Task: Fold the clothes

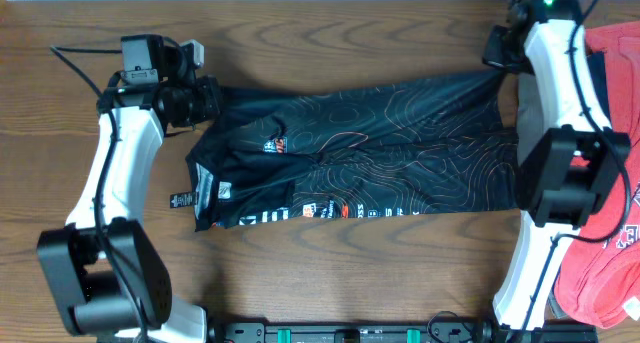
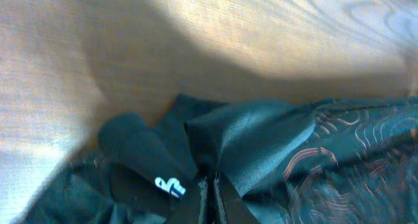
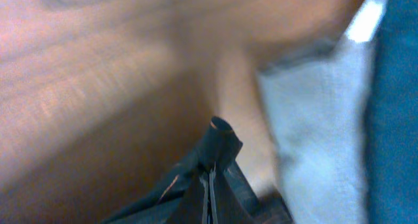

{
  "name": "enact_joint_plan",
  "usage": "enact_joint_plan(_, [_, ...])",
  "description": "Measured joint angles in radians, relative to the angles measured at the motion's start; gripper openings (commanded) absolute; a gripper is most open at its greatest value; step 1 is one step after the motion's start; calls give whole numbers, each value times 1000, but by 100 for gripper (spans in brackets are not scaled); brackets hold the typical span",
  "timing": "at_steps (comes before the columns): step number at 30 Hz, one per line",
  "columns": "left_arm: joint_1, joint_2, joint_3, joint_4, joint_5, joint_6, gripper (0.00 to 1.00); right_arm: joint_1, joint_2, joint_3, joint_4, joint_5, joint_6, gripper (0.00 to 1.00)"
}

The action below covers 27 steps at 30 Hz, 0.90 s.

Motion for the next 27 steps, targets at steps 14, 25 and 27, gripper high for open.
enact_joint_plan(14, [-1,-185,6,-380,26,0,6,-67,-18,3,-375,105,0,1])
enact_joint_plan(25, [-4,-185,-75,-469,21,0,6,-77,-18,3,-551,121,-19,1])
enact_joint_plan(27, [-4,-185,-90,-494,10,0,6,-77,-18,3,-561,121,-24,1])
